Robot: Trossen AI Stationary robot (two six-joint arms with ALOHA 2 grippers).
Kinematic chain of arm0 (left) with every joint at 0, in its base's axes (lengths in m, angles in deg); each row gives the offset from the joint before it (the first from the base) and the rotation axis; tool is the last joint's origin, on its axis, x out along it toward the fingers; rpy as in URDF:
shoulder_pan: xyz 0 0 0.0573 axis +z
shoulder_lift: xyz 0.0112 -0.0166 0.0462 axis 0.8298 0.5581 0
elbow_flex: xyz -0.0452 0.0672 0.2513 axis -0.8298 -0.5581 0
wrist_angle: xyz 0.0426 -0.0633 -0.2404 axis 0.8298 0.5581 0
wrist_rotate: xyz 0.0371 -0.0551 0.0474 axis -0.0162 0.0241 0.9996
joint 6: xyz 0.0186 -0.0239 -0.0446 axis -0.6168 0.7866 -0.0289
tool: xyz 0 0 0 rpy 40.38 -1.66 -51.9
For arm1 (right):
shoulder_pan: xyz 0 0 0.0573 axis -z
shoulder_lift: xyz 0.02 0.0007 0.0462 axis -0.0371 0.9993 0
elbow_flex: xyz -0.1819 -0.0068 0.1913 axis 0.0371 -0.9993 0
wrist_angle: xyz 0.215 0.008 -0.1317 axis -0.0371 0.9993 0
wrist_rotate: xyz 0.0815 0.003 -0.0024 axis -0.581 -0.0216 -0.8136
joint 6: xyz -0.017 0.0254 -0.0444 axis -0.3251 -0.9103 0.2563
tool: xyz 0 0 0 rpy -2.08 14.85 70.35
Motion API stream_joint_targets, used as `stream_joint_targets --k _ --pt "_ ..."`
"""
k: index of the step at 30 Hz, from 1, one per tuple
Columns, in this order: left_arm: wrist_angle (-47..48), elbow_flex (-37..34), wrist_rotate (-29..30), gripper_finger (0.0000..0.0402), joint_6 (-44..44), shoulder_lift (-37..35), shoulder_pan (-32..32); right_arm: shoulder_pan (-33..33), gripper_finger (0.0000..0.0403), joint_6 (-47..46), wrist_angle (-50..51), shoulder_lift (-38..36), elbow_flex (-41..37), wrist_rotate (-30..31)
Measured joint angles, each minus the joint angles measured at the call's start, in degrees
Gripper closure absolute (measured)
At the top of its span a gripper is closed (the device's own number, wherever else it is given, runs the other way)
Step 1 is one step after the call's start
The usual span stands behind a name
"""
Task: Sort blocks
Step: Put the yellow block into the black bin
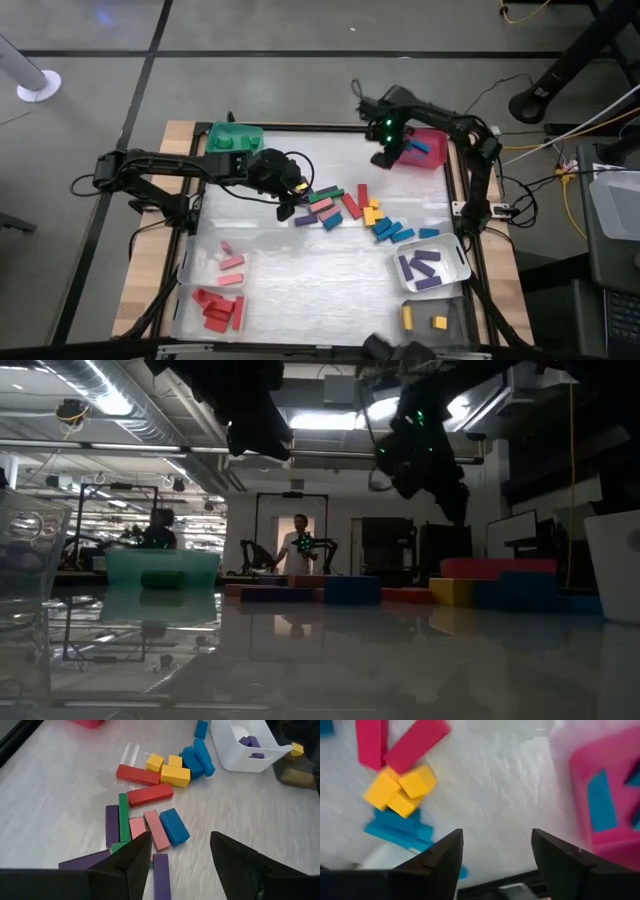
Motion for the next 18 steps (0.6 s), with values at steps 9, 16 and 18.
stream_joint_targets --k 9,16,18 --pt "0.1 0.0 0.0 0.0211 -0.7 0.0 0.0 -13.1 0.0169 3.8 -7.8 0.0 -6.0 4.2" --pt "0.3 0.0 0.0 0.0211 -0.9 0.0 0.0 -17.1 0.0169 1.8 -12.4 0.1 -11.4 2.0" --pt "0.3 0.0 0.0 0.0211 -0.9 0.0 0.0 -17.8 0.0169 1.7 -14.4 0.1 -12.3 1.1"
